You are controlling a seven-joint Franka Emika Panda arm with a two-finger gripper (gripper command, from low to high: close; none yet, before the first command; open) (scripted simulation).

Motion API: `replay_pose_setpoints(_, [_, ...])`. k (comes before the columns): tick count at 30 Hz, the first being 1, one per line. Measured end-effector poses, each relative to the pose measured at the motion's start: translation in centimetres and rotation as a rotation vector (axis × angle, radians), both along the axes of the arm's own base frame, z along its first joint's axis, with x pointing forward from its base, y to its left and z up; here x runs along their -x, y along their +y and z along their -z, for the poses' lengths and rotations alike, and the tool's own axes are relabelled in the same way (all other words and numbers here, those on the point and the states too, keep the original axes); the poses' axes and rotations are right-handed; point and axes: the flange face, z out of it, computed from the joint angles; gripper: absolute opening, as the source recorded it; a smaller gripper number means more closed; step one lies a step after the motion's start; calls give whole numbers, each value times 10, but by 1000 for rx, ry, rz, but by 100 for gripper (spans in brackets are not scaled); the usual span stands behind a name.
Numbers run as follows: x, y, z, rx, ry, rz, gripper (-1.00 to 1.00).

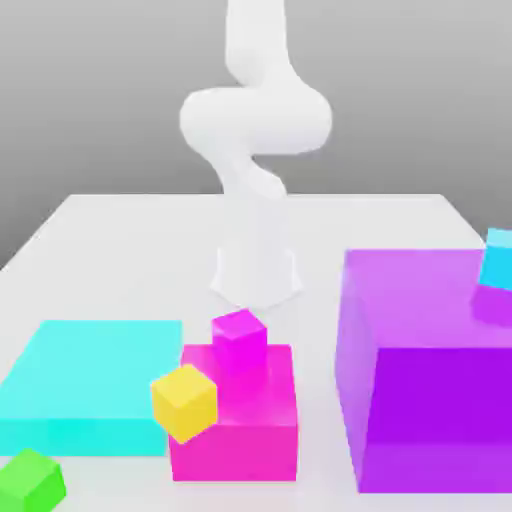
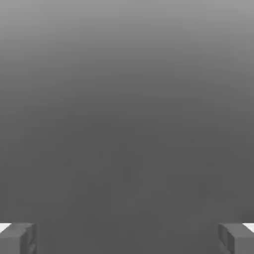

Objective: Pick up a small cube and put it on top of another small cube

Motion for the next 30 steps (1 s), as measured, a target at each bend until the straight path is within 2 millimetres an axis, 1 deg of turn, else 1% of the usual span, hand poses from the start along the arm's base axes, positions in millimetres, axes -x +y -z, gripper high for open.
replay_pose_setpoints(4, [-48,-30,52,-40,102,35,0])
replay_pose_setpoints(8, [-86,-61,108,-75,199,76,0])
replay_pose_setpoints(12, [-114,-93,170,-105,294,125,0])
replay_pose_setpoints(15, [-128,-118,219,-123,364,165,0])
replay_pose_setpoints(18, [-135,-146,270,-139,433,214,0])
replay_pose_setpoints(20, [-136,-166,304,-147,479,250,0])
replay_pose_setpoints(23, [-135,-187,356,-153,549,289,0])
replay_pose_setpoints(26, [-127,-209,407,-154,619,332,0])
replay_pose_setpoints(30, [-108,-239,474,-150,708,392,0])
